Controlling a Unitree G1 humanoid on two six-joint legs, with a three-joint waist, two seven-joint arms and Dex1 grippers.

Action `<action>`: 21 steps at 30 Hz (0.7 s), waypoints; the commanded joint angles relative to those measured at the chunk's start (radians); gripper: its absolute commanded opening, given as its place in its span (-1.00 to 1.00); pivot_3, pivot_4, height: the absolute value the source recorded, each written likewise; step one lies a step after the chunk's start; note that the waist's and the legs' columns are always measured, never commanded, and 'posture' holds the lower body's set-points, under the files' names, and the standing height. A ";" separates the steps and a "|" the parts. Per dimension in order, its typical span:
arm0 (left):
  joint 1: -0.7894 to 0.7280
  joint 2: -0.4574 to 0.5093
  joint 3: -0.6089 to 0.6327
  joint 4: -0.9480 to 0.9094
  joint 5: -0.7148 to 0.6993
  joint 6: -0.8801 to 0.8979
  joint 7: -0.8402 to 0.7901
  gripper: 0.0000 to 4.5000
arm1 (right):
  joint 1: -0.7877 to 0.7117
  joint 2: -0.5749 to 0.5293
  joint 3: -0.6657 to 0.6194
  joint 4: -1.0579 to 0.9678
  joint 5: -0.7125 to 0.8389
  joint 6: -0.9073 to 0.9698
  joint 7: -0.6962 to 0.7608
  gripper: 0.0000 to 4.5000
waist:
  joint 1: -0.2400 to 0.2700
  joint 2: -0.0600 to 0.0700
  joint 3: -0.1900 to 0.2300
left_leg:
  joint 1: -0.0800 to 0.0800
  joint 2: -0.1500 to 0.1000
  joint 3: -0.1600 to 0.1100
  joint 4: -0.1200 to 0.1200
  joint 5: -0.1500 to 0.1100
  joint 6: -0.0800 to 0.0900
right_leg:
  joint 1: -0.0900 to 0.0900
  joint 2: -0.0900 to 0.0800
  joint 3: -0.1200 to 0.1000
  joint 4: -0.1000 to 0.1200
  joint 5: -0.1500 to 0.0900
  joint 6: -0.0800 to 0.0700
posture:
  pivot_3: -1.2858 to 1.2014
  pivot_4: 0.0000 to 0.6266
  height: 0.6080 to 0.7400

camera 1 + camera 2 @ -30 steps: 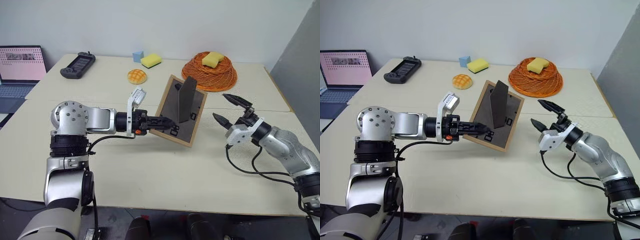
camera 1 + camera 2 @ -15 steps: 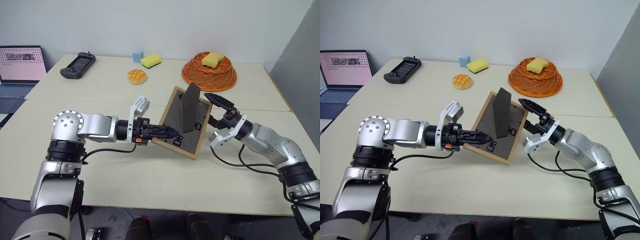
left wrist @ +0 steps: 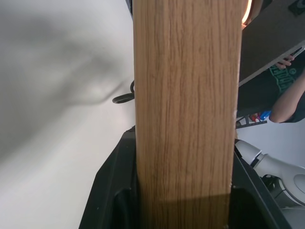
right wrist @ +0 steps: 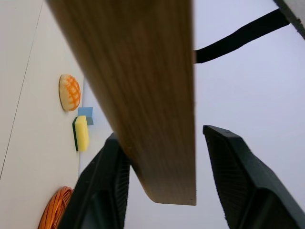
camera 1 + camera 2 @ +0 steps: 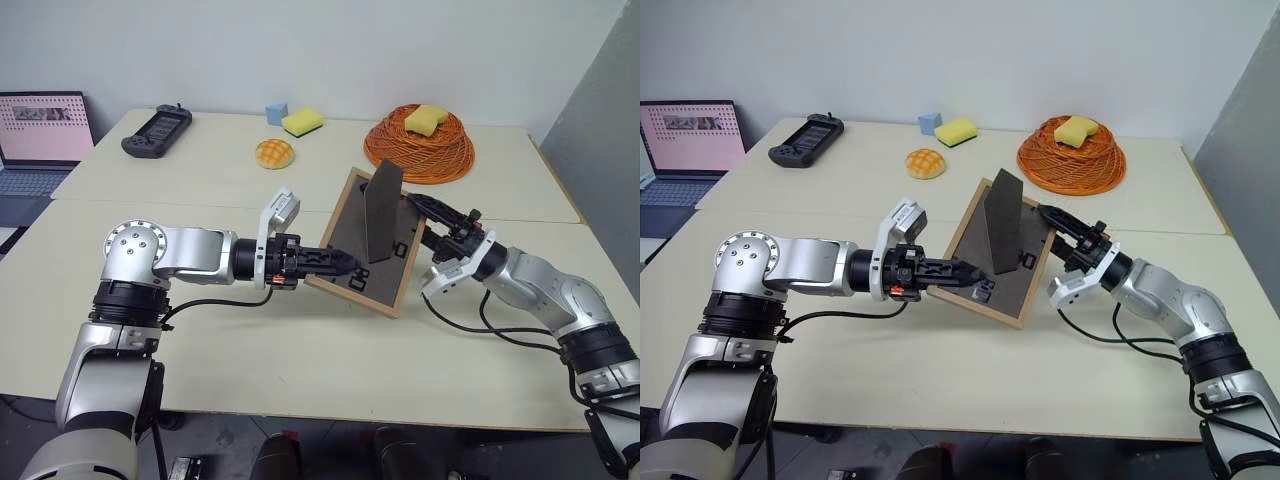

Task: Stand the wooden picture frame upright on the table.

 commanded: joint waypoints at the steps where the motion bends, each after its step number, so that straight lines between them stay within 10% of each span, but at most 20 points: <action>1: -0.026 0.011 -0.011 -0.017 -0.005 -0.011 -0.001 -0.43 | -0.015 -0.008 -0.009 -0.048 0.005 -0.022 -0.046 -0.35 | 0.000 0.000 0.000 | 0.000 0.000 0.000 0.000 0.000 0.000 | 0.000 0.000 0.000 0.000 0.000 0.000 | 0.03 -0.52 1.00; 21: -0.034 0.019 -0.007 -0.007 -0.005 -0.039 0.027 -0.43 | -0.010 -0.016 -0.002 -0.029 -0.001 -0.002 -0.047 -0.39 | 0.000 0.000 0.000 | 0.000 0.000 -0.001 0.000 0.000 0.000 | 0.000 0.000 0.000 0.000 0.000 0.000 | 0.03 -0.52 1.00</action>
